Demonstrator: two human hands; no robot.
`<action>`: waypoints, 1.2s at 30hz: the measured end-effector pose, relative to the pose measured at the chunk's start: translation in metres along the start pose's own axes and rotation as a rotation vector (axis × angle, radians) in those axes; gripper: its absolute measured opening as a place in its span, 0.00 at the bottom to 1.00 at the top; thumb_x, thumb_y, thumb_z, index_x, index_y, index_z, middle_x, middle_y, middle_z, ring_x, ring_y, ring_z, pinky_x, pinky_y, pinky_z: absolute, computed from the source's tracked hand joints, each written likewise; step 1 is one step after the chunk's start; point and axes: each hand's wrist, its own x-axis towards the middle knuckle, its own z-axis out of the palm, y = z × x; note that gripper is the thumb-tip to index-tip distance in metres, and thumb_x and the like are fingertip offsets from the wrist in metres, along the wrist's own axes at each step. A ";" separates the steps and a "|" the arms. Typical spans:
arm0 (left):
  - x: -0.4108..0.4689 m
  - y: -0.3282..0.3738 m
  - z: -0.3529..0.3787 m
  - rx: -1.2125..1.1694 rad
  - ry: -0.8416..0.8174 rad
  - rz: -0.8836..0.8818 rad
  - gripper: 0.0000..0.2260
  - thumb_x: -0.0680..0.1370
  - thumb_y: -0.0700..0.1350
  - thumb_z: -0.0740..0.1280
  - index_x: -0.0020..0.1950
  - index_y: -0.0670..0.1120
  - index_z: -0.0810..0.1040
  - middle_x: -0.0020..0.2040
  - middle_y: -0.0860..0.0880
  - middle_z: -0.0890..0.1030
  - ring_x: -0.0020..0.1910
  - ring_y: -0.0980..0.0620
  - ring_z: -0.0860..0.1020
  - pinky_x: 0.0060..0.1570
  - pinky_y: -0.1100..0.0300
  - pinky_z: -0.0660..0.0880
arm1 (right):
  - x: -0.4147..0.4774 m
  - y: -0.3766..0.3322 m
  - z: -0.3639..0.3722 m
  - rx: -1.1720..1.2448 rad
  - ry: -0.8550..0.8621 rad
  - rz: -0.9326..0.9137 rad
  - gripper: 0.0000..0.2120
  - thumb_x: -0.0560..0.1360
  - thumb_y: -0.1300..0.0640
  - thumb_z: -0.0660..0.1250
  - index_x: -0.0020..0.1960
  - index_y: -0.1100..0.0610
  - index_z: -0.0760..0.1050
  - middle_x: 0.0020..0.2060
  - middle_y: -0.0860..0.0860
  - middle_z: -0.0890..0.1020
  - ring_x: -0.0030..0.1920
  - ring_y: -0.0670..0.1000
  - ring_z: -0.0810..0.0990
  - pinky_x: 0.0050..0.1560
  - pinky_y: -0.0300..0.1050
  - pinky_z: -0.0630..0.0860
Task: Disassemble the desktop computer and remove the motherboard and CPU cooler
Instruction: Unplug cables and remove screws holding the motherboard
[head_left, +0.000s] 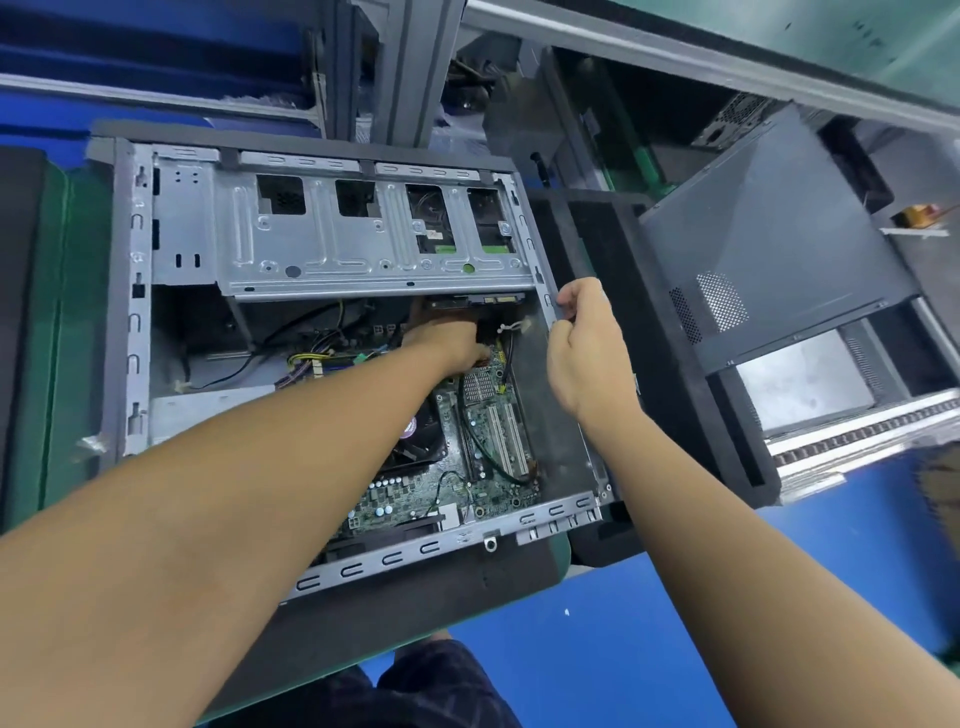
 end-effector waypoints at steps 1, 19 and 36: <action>-0.001 0.003 -0.001 -0.009 -0.007 -0.022 0.19 0.80 0.62 0.62 0.48 0.46 0.76 0.62 0.44 0.79 0.55 0.43 0.77 0.49 0.54 0.70 | -0.001 -0.001 0.000 -0.025 0.009 -0.005 0.11 0.75 0.62 0.54 0.54 0.50 0.66 0.46 0.46 0.75 0.45 0.47 0.73 0.41 0.44 0.69; 0.003 0.028 -0.009 -0.190 -0.124 -0.329 0.23 0.85 0.53 0.52 0.75 0.41 0.68 0.75 0.42 0.68 0.73 0.44 0.68 0.73 0.52 0.64 | -0.022 -0.002 0.011 -0.446 0.157 -0.352 0.15 0.71 0.61 0.49 0.49 0.60 0.73 0.52 0.56 0.73 0.50 0.58 0.69 0.48 0.52 0.73; -0.017 0.025 -0.010 -0.494 0.007 -0.225 0.15 0.84 0.42 0.56 0.65 0.37 0.77 0.65 0.40 0.78 0.64 0.43 0.77 0.64 0.51 0.74 | -0.018 0.005 0.013 -0.361 0.205 -0.359 0.07 0.72 0.67 0.60 0.48 0.58 0.72 0.51 0.54 0.72 0.50 0.53 0.65 0.39 0.45 0.69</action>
